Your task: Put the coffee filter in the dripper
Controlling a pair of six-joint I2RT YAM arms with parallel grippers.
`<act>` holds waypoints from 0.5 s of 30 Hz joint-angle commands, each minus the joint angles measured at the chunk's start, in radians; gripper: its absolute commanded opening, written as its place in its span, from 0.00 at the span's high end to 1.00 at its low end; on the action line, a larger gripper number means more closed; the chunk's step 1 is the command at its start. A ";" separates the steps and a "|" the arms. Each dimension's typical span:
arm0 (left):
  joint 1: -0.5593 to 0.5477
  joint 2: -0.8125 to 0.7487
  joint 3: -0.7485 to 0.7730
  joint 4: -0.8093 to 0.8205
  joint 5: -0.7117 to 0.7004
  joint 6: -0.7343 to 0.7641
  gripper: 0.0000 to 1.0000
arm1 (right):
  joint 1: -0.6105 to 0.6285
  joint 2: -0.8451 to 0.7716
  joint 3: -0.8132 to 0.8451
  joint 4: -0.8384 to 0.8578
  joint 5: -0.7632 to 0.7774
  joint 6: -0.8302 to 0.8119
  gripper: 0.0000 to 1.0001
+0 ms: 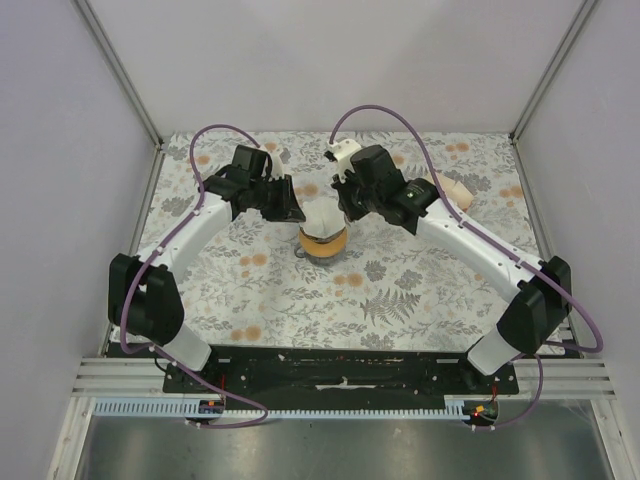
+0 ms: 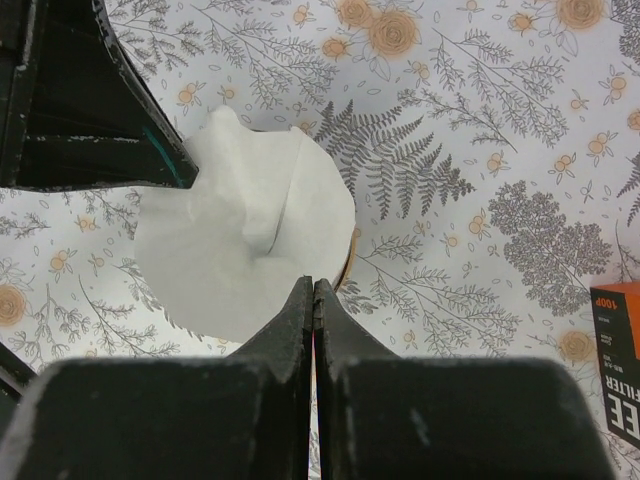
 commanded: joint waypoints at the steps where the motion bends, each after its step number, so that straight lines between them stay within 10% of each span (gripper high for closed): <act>1: -0.004 -0.030 0.066 -0.017 0.006 0.054 0.69 | 0.001 -0.021 -0.008 0.025 0.006 -0.007 0.99; 15: -0.004 -0.045 0.132 -0.068 -0.046 0.106 0.62 | 0.001 -0.071 -0.027 0.033 -0.023 -0.058 0.96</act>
